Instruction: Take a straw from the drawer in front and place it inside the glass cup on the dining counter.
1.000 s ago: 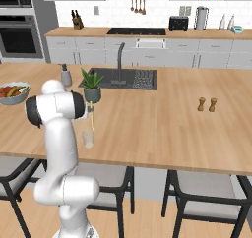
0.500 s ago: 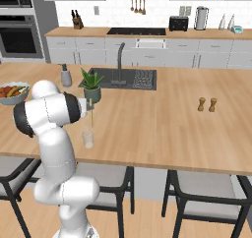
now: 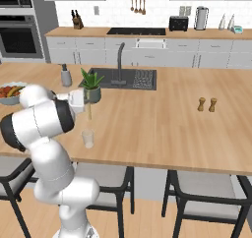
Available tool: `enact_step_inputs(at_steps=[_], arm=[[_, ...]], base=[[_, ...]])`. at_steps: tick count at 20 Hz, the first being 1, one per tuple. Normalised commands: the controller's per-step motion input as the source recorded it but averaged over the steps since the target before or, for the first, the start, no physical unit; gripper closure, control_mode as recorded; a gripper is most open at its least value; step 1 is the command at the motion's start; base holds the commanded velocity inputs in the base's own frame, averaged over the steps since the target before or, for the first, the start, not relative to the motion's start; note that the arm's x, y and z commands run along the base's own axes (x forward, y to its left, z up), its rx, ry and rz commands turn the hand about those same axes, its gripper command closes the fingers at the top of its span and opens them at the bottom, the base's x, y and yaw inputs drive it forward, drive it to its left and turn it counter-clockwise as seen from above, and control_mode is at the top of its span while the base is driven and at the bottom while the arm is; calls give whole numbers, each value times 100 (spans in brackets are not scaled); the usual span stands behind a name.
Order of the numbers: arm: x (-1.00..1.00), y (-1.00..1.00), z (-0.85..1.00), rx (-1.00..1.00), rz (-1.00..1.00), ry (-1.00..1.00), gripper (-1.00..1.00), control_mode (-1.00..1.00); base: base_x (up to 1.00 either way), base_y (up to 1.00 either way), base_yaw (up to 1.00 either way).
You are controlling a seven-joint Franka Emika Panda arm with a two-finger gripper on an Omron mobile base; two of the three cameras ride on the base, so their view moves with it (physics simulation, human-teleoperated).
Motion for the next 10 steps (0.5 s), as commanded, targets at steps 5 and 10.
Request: enact_step_inputs(at_steps=[5, 10], arm=[[-68, -3, -17, 0, 0, 8, 100, -100], [-24, -9, -4, 0, -1, 1, 100, -100]], base=[[0, 0, 0], [0, 0, 0]])
